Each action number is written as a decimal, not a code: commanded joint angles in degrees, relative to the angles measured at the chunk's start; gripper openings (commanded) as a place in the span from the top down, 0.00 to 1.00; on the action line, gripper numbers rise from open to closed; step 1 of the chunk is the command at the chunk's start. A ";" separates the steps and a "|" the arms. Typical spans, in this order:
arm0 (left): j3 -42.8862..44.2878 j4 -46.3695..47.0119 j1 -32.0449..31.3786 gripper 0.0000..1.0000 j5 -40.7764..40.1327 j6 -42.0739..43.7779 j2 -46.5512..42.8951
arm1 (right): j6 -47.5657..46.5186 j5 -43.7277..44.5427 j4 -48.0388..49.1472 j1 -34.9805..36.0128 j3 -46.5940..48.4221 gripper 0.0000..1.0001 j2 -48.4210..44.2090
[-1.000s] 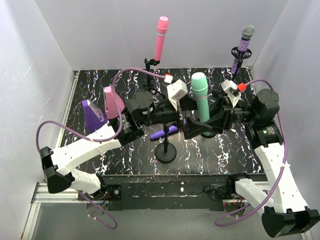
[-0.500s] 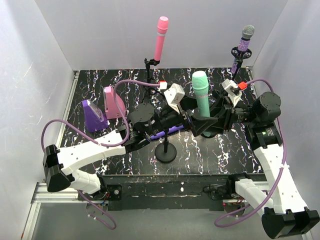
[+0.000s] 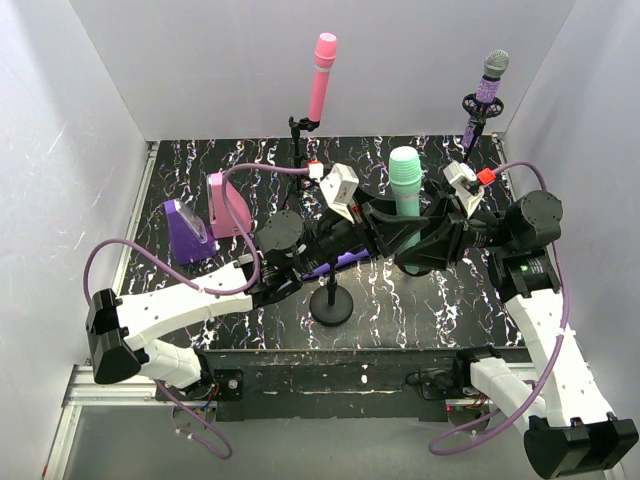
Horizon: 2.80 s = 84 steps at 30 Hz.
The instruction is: Attach the microphones to the stand
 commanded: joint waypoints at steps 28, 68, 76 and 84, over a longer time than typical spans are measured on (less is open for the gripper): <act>23.32 -39.68 0.45 1.00 9.07 13.29 0.91 | -34.65 16.41 -57.50 -3.53 41.19 0.08 3.74; 24.82 -41.44 0.45 1.00 13.29 11.80 3.37 | -4.57 6.05 -28.74 -4.41 30.38 0.44 5.94; 25.17 -41.09 0.45 1.00 13.21 10.04 3.72 | -7.39 5.70 -28.30 -4.41 27.93 0.30 5.33; 24.73 -39.60 0.45 1.00 13.21 8.02 3.72 | -4.32 5.00 -19.78 -4.41 22.74 0.44 4.09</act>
